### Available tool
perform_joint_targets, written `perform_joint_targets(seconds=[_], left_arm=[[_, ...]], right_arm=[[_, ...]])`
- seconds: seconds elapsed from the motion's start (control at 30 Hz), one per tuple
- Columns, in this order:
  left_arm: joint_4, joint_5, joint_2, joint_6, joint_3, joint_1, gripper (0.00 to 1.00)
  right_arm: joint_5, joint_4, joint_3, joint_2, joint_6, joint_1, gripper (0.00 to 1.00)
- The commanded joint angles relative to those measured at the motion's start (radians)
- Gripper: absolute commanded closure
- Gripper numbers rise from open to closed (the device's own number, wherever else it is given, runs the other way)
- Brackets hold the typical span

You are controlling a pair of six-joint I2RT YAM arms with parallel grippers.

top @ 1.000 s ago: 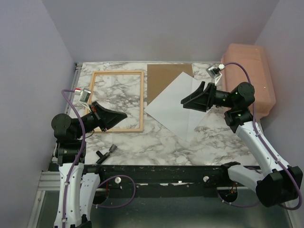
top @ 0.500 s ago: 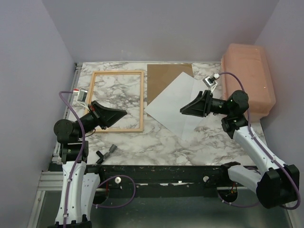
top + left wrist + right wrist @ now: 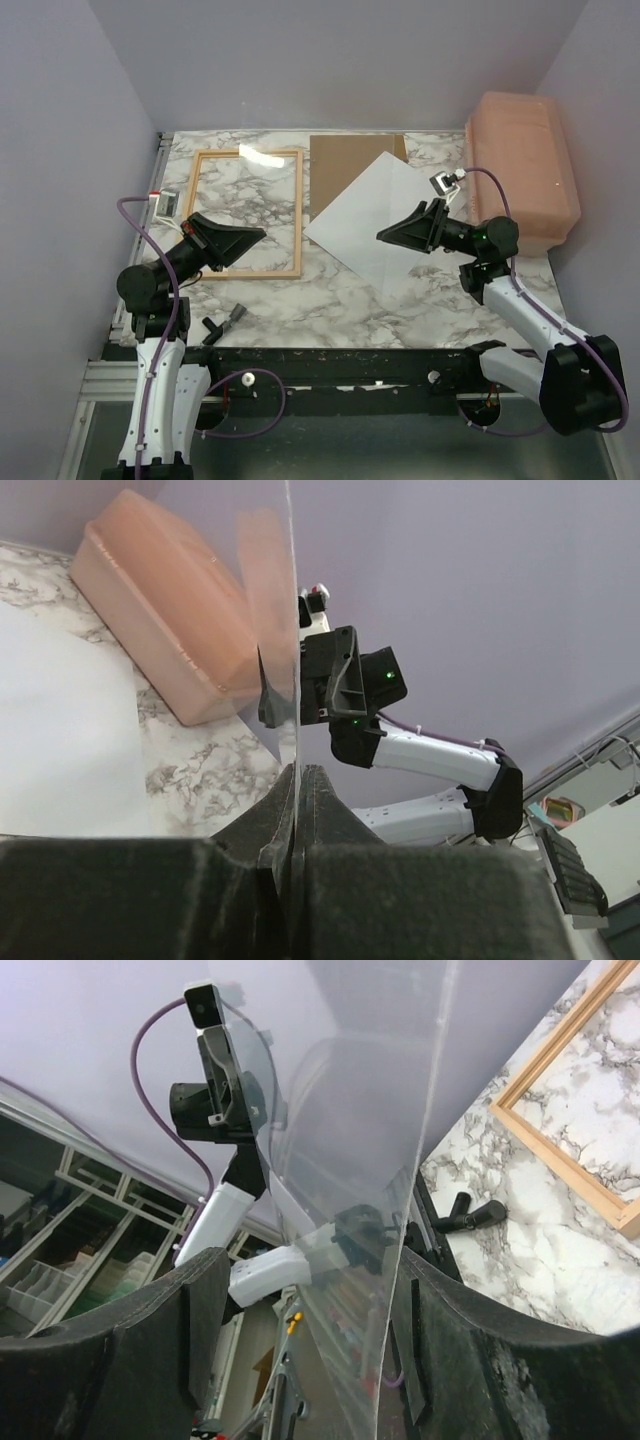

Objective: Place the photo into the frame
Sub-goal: Adjust the photo frame item.

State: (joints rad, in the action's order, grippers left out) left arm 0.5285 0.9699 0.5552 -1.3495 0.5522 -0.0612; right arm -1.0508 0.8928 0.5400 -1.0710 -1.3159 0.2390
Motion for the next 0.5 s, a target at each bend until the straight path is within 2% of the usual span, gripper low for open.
perform_joint_targets(seconds=[0.0, 0.2, 0.37, 0.47], left_arm=[[0.115, -0.055, -0.006, -0.055, -0.013, 0.001, 1.00], [0.115, -0.061, -0.007, -0.055, -0.020, 0.001, 1.00], [0.108, -0.063, -0.008, -0.051, -0.034, 0.001, 1.00], [0.088, -0.058, -0.010, -0.036, -0.034, 0.001, 1.00]], right_arm=[[0.060, 0.202, -0.042, -0.032, -0.077, 0.025, 0.30], [0.118, 0.373, -0.078, -0.071, -0.167, 0.063, 0.37], [0.137, 0.386, -0.050, -0.088, -0.169, 0.099, 0.43], [0.140, 0.386, -0.031, -0.095, -0.171, 0.115, 0.54]])
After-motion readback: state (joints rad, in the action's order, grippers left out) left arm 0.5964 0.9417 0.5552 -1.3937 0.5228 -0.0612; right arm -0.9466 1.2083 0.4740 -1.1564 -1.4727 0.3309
